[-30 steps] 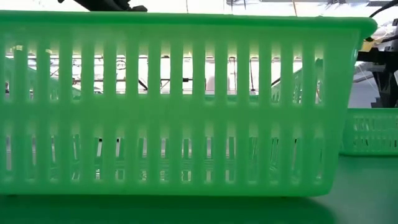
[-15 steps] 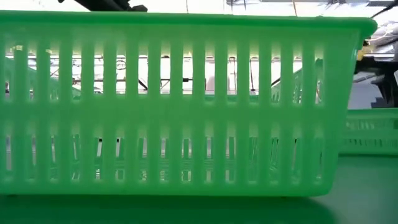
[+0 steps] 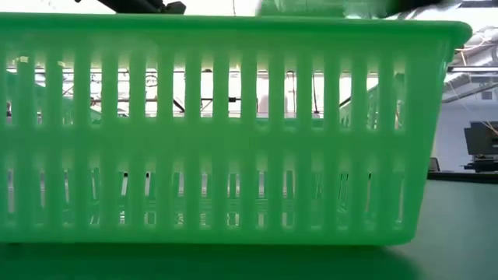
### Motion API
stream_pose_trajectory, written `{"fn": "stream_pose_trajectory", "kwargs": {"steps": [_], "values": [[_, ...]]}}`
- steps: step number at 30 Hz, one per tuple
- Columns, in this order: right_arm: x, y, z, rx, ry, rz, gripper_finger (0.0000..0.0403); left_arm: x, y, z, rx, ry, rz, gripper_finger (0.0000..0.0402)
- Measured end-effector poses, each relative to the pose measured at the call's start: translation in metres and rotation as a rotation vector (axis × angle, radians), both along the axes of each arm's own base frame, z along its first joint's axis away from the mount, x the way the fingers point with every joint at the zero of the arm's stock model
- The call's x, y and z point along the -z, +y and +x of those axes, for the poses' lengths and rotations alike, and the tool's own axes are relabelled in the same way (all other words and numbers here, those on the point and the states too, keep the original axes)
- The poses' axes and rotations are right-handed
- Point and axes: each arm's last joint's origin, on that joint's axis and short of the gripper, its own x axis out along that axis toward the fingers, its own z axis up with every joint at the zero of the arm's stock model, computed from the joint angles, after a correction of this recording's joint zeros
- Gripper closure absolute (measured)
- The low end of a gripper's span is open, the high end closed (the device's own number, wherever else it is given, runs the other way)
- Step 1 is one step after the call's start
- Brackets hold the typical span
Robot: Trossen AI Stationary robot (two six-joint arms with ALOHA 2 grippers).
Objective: Stack baskets on shelf by color
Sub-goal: Put the top right green bin on the shelf
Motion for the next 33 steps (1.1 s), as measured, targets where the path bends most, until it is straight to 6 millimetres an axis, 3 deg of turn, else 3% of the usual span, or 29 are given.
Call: {"fn": "stream_pose_trajectory", "kwargs": {"steps": [3,7,11,15,22,33], "values": [[-0.029,-0.03,0.028,0.341,-0.336,0.224,0.0398,0.0,0.0,0.0,0.002,0.004,0.008,0.0188],[-0.04,-0.086,0.056,0.328,-0.475,0.445,0.0399,0.0,0.001,0.0,0.0,0.012,0.016,0.0188],[-0.035,-0.15,0.09,0.437,-0.486,0.505,0.04,-0.001,0.003,-0.001,-0.01,0.007,0.021,0.0188],[-0.02,-0.197,0.125,0.604,-0.29,0.557,0.04,-0.002,0.005,-0.001,-0.019,0.008,0.024,0.0188],[0.01,-0.222,0.153,0.688,-0.015,0.428,0.04,0.002,0.012,-0.003,-0.047,0.047,0.021,0.0188],[0.051,-0.234,0.156,0.747,0.21,0.416,0.04,0.006,0.017,-0.006,-0.081,0.053,-0.022,0.0188]]}}
